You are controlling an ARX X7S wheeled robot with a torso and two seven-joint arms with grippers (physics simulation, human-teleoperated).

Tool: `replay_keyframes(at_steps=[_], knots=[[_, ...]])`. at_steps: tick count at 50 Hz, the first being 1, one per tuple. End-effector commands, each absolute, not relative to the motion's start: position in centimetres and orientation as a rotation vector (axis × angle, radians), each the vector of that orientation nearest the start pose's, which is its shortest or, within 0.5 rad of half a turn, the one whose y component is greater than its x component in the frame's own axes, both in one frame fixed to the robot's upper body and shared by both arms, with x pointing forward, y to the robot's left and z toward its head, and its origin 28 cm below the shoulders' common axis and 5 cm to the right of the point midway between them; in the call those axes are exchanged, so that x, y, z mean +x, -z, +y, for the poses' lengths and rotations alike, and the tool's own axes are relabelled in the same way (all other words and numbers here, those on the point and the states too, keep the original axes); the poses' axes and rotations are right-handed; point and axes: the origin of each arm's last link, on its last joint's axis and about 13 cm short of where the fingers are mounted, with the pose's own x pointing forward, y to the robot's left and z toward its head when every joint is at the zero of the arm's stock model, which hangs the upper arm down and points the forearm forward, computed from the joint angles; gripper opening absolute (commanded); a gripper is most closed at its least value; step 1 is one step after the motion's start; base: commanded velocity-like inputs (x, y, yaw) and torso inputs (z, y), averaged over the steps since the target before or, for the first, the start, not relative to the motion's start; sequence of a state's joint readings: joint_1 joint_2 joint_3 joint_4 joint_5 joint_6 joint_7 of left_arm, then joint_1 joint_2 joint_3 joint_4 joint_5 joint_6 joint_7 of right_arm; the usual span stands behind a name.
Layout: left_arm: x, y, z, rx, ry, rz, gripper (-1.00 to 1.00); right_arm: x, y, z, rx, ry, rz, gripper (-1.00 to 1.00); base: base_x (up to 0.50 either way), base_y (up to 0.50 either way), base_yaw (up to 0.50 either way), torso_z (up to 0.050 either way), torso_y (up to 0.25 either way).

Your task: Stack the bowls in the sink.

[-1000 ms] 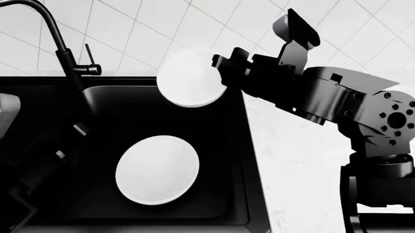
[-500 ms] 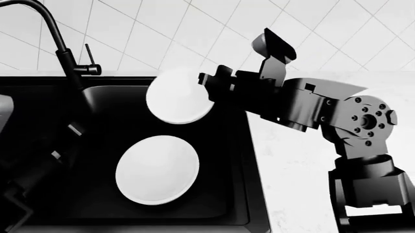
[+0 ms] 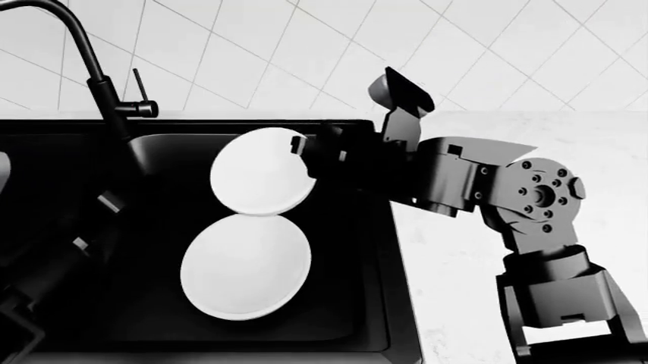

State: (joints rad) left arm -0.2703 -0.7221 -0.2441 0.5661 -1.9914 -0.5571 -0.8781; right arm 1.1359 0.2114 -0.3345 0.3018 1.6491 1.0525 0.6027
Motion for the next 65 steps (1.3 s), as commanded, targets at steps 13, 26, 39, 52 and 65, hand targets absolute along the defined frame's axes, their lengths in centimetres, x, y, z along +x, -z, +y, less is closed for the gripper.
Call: replay_keyframes(at_steps=[13, 26, 39, 52, 65], knots=[[18.5, -22.9, 27.7, -0.782, 0.129, 0.241, 1.00, 32.9, -24.3, -3.7, 0.520, -0.656, 0.610, -1.00, 0.00, 0.00, 0.00, 0.000, 0.000], [18.3, -23.0, 27.7, -0.784, 0.125, 0.240, 1.00, 33.5, -23.4, -3.2, 0.534, -0.671, 0.628, -1.00, 0.00, 0.00, 0.00, 0.000, 0.001], [18.1, -23.2, 27.7, -0.784, 0.127, 0.229, 1.00, 33.6, -22.1, -2.5, 0.537, -0.693, 0.666, -1.00, 0.00, 0.00, 0.00, 0.000, 0.000], [17.9, -23.4, 27.7, -0.779, 0.122, 0.230, 1.00, 33.2, -20.6, -2.3, 0.543, -0.702, 0.707, -1.00, 0.00, 0.00, 0.00, 0.000, 0.000], [17.9, -23.3, 27.7, -0.777, 0.116, 0.232, 1.00, 33.3, -19.9, -1.9, 0.549, -0.716, 0.727, -1.00, 0.00, 0.00, 0.00, 0.000, 0.000]])
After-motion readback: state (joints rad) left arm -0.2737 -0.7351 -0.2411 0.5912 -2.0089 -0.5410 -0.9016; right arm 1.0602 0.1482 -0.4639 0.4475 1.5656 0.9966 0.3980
